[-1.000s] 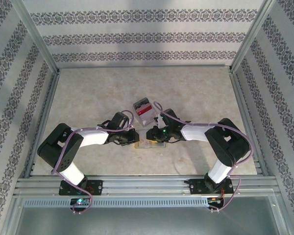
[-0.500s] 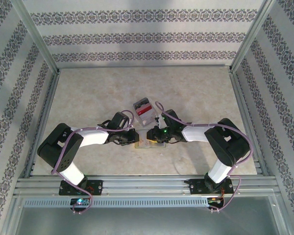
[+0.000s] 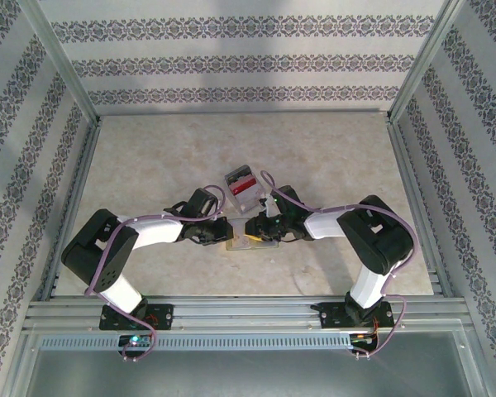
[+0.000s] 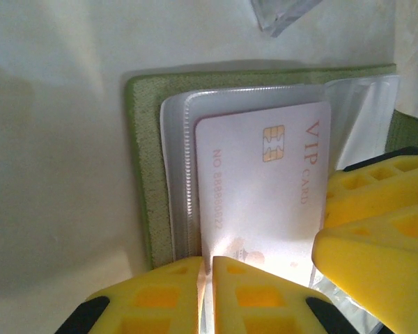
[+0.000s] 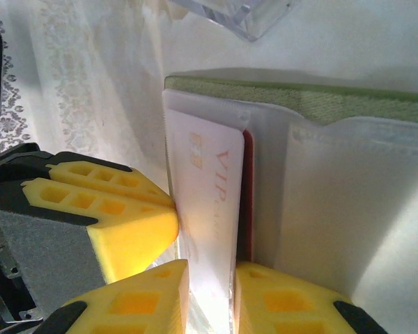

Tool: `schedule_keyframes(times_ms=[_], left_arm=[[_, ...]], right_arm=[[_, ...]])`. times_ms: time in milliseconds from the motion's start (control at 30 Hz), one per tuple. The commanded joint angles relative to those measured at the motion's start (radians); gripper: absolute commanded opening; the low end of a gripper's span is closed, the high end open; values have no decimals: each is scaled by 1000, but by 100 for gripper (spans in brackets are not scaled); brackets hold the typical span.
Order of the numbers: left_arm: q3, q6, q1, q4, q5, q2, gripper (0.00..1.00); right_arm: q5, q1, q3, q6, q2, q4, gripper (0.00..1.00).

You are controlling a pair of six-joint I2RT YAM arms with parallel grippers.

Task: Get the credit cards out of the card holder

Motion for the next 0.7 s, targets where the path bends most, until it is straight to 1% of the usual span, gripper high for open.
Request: schedule_keyframes(times_ms=[0,667], left_arm=[[9,35,-12,-93,-44,7,14],[12,57,-12,-132,-87,28,14]], right_arm=[[-44,17,-3,23,36,83,23],[-68,-5,-70,73,-29,146,21]])
